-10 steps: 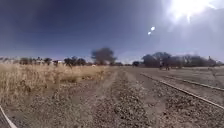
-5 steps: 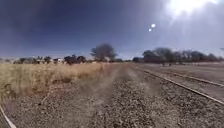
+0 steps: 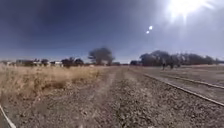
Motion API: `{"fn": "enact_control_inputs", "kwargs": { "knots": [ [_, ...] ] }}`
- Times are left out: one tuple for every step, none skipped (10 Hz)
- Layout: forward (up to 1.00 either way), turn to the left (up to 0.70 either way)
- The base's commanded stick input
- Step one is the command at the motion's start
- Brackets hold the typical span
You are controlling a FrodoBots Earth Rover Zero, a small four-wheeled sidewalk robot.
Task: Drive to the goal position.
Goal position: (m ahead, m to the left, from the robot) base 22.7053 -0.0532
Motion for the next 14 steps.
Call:
{"fn": "enact_control_inputs", "kwargs": {
  "knots": [
    [0.7, 0.0],
    [0.7, 0.0],
    [0.7, 0.0],
    [0.7, 0.0],
    [0.7, 0.0],
    [0.7, 0.0],
    [0.7, 0.0],
    [0.7, 0.0],
    [0.7, 0.0],
    [0.7, 0.0],
    [0.7, 0.0],
    [0.7, 0.0],
    [0.7, 0.0],
    [0.7, 0.0]
  ]
}}
